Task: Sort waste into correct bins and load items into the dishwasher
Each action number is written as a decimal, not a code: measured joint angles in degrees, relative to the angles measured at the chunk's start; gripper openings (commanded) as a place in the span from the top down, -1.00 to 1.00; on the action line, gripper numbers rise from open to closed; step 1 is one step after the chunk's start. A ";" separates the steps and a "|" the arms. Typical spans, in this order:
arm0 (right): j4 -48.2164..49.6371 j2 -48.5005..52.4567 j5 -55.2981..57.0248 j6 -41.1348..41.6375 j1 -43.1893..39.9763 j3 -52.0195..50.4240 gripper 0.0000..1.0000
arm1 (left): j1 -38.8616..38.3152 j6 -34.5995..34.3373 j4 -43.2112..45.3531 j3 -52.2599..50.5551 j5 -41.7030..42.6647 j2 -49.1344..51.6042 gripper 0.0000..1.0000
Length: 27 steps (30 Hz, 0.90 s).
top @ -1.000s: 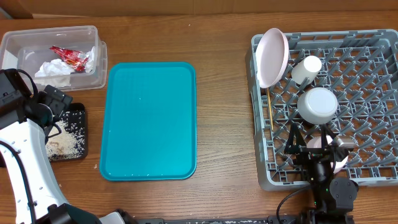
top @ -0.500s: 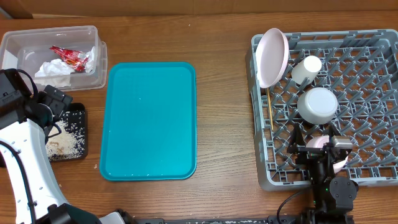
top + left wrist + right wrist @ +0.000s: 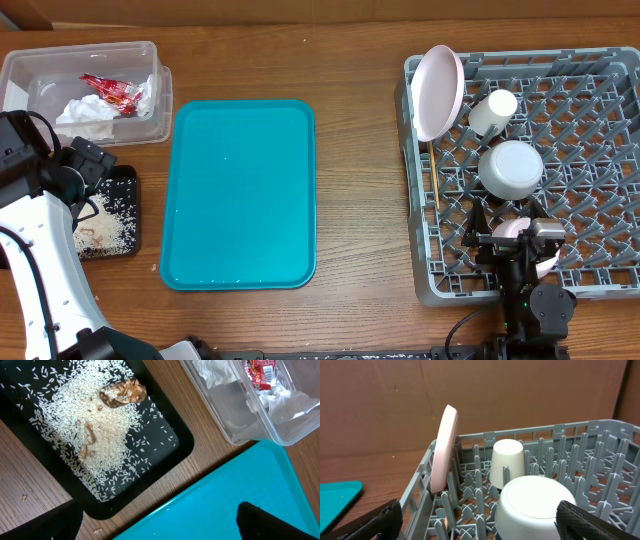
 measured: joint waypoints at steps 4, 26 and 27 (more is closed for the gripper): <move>0.02 0.00 0.02 -0.13 0.00 0.00 -1.00 | 0.00 0.00 0.00 0.00 0.00 0.00 -0.99; 0.04 0.00 0.02 -0.15 0.00 0.00 -1.00 | 0.00 0.07 -3.21 0.00 0.07 0.00 -1.00; 0.00 0.00 0.02 -0.17 0.00 0.00 -1.00 | 0.00 0.07 -5.09 0.00 0.07 0.00 -0.99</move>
